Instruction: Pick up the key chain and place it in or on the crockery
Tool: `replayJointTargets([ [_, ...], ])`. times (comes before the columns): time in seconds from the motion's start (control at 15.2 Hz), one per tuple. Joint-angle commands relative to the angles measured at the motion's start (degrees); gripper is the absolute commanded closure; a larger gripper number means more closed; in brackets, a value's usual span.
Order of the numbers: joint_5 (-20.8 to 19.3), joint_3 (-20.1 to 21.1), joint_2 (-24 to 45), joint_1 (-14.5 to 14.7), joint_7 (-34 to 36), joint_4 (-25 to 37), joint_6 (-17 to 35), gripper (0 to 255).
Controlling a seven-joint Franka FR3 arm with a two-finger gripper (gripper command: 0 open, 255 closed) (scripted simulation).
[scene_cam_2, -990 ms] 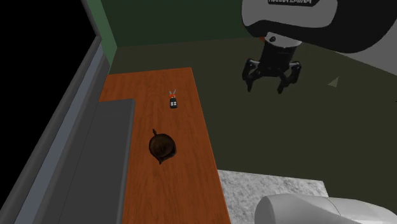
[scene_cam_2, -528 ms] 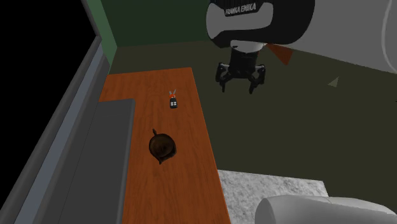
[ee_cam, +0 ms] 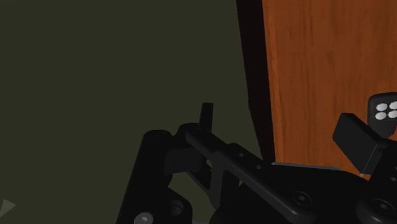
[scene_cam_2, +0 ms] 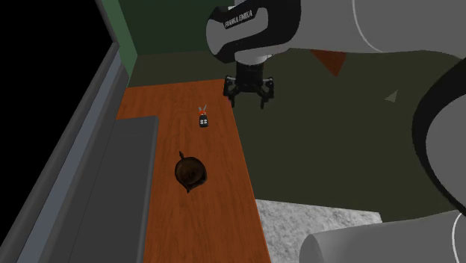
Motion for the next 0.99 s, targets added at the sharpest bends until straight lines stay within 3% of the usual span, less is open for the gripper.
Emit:
replayJointTargets([
  [0.0, -1.4, 1.7, 4.2, 0.5, 2.8, 2.8, 1.1, 0],
  [0.46, -8.7, 5.1, 19.8, 4.1, 12.6, 14.8, 2.4, 0],
  [0.92, -15.1, 4.9, 33.9, 10.1, 19.3, 28.4, 0.6, 0],
])
